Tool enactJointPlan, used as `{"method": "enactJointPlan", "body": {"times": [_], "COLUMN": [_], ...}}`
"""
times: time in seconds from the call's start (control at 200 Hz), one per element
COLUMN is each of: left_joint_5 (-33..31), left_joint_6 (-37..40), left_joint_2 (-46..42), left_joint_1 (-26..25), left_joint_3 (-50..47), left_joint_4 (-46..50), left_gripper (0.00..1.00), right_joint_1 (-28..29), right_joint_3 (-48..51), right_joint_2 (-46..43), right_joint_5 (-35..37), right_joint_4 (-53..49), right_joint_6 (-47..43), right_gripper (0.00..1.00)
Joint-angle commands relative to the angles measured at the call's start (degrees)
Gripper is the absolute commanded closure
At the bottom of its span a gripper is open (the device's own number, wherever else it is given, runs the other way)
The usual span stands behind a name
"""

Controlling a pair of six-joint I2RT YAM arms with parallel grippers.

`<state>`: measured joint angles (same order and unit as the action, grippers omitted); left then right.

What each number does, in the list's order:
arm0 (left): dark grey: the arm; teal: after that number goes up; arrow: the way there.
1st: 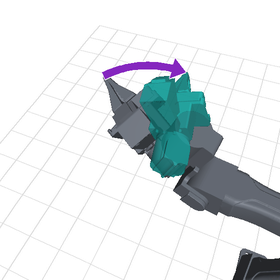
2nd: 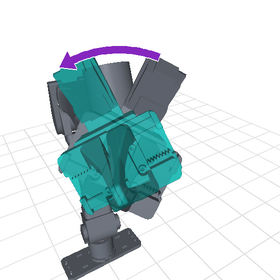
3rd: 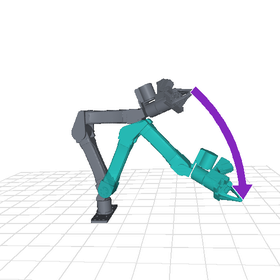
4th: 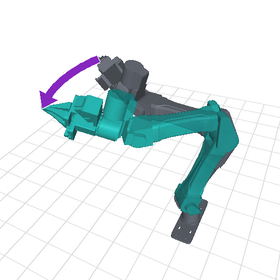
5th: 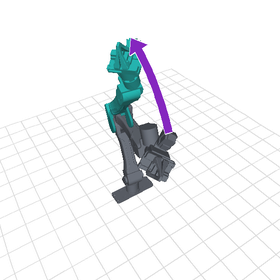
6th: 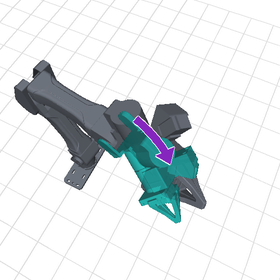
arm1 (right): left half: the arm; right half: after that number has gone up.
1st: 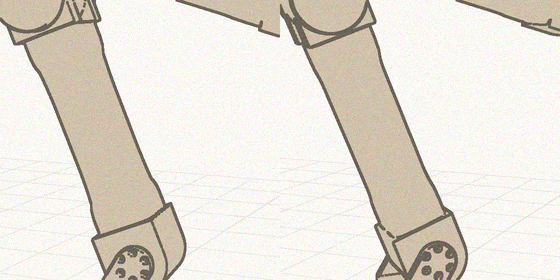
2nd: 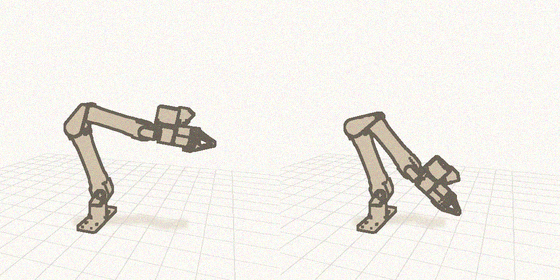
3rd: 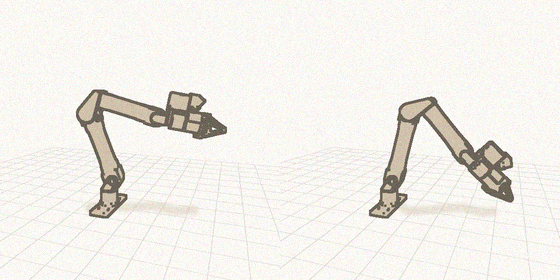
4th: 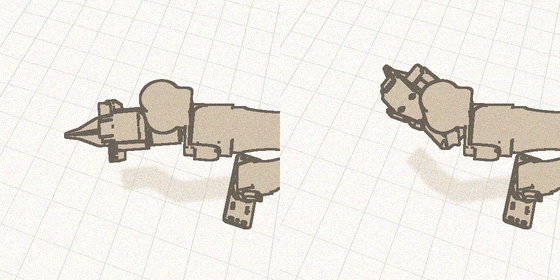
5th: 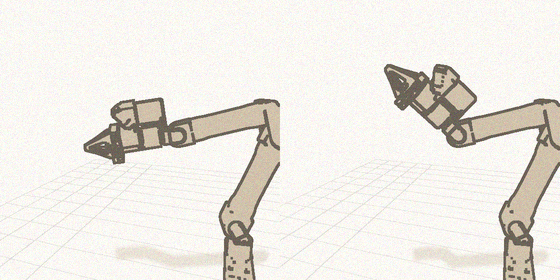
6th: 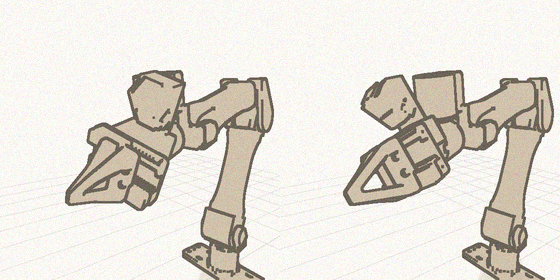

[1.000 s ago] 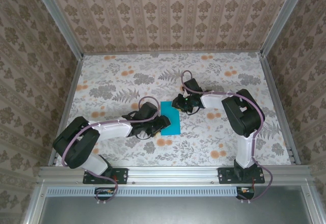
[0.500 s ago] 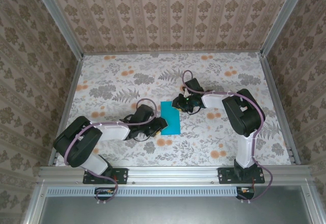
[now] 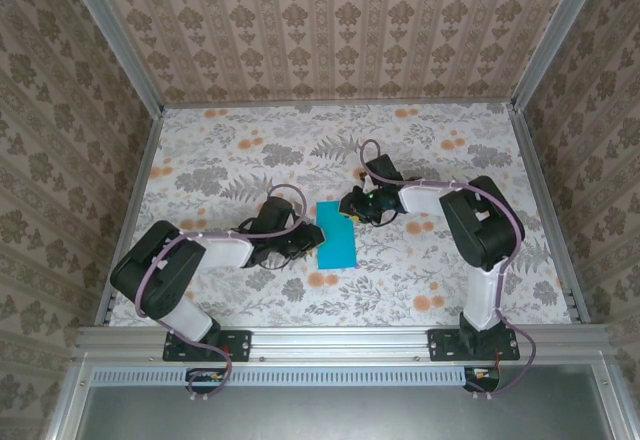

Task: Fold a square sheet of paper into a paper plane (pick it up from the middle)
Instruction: Fold the triangle a second time at the center of the table.

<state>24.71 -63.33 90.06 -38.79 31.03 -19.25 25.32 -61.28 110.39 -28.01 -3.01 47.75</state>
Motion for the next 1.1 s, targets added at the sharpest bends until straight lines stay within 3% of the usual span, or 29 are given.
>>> {"method": "enactJointPlan", "body": {"times": [0.0,0.38,0.655,0.835,1.095], "left_joint_5": [1.6,3.4,4.2,4.7,5.9], "left_joint_6": [2.7,7.7,15.5,15.0,13.3], "left_joint_2": [0.9,1.3,0.0,0.0,0.3], "left_joint_1": [0.8,3.6,7.6,7.8,7.3], "left_joint_3": [1.7,4.2,7.2,7.1,6.2], "left_joint_4": [2.2,7.4,16.8,16.3,14.1], "left_gripper": [0.8,1.0,1.0,1.0,0.98], "right_joint_1": [-0.2,-0.1,2.1,3.2,4.7], "right_joint_3": [1.2,6.7,5.4,4.4,2.4], "right_joint_2": [-4.9,-10.8,-9.0,-6.0,-2.1], "right_joint_5": [-3.6,-8.0,-9.6,-9.6,-9.7], "right_joint_4": [-1.6,-4.3,-3.7,-3.8,-4.9], "right_joint_6": [-1.9,-7.9,-9.0,-9.0,-9.6], "right_gripper": [0.71,0.73,0.78,0.85,0.86]}}
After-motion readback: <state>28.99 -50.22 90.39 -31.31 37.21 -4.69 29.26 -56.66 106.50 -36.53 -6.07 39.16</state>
